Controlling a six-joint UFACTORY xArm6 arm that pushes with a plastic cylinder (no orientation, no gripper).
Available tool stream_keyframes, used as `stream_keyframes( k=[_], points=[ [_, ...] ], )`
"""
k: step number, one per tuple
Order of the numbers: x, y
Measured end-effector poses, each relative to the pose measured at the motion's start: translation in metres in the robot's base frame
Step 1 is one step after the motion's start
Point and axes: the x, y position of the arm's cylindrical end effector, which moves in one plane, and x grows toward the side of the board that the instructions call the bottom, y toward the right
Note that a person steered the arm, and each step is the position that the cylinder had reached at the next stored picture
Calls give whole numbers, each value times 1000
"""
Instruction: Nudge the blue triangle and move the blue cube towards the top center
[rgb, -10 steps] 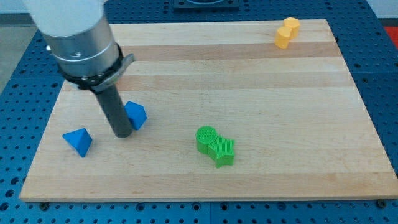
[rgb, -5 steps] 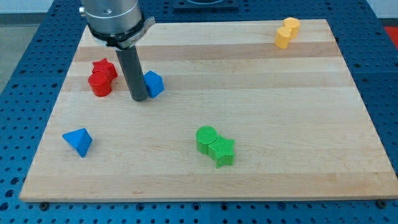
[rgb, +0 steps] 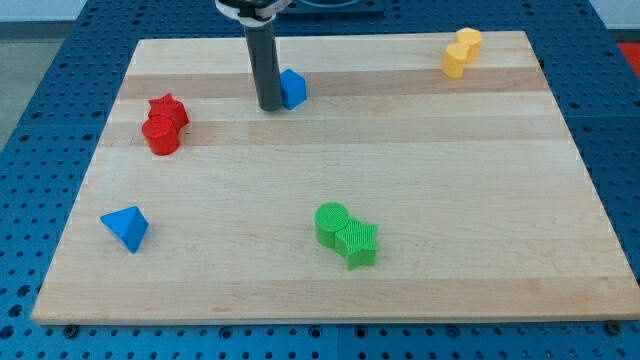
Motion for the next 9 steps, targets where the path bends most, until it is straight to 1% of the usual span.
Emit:
stream_keyframes(
  k=[2, 3, 6, 7, 8, 9],
  points=[
    [-39, 10],
    [-44, 18],
    [-17, 42],
    [-9, 64],
    [-11, 84],
    [-20, 87]
  ],
)
